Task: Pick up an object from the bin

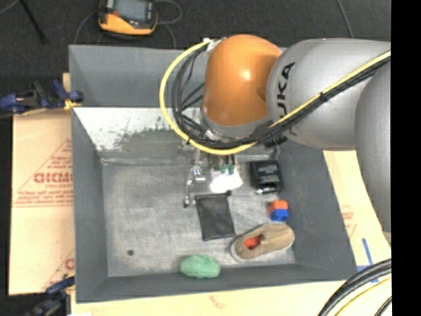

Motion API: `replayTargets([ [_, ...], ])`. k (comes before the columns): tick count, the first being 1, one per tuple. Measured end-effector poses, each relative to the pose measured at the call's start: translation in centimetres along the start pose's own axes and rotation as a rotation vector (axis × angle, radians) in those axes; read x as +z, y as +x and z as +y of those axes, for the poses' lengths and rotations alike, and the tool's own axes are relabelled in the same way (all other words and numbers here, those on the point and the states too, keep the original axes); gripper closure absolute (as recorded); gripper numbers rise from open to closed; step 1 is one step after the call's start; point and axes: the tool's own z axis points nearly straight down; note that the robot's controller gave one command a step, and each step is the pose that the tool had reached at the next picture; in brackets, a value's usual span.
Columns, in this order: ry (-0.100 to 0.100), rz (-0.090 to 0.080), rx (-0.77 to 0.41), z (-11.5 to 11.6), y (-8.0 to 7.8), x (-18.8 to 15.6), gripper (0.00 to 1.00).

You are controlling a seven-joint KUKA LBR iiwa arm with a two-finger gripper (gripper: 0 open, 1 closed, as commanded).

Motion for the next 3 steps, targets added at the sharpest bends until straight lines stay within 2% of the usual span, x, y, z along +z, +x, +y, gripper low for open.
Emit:
replayTargets([
  [1,0.0,-0.001,0.156,-1.7,1.2,4.3,0.0],
  [2,0.002,0.002,0.038,-6.0,3.8,5.4,0.0],
  [3,0.001,0.002,0.119,-7.8,3.3,7.8,0.0],
])
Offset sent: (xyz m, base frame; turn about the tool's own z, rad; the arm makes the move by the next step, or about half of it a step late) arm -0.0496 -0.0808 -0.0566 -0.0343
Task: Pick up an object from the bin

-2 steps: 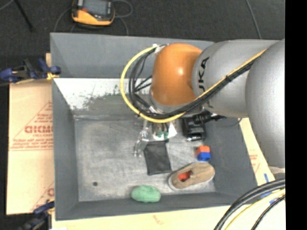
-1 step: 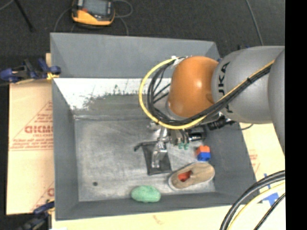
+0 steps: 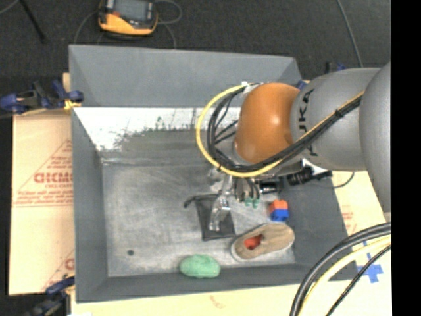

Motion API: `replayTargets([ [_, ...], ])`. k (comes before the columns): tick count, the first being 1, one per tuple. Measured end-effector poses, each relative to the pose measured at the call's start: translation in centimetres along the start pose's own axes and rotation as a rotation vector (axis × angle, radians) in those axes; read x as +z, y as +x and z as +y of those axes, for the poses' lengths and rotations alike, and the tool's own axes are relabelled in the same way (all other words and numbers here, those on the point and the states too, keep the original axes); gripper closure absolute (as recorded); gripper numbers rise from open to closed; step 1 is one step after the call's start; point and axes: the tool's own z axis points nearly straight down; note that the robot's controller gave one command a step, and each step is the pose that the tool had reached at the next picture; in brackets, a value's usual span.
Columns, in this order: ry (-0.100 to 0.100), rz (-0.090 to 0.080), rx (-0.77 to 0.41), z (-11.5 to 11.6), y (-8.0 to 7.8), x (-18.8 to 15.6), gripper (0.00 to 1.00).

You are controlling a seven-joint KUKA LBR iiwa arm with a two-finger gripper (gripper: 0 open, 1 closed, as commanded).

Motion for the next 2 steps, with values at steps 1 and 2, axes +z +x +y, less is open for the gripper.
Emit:
replayTargets([
  [1,-0.002,-0.008,0.154,-0.5,-0.1,5.5,0.0],
  [2,-0.002,0.006,0.205,-0.8,1.4,5.2,1.0],
])
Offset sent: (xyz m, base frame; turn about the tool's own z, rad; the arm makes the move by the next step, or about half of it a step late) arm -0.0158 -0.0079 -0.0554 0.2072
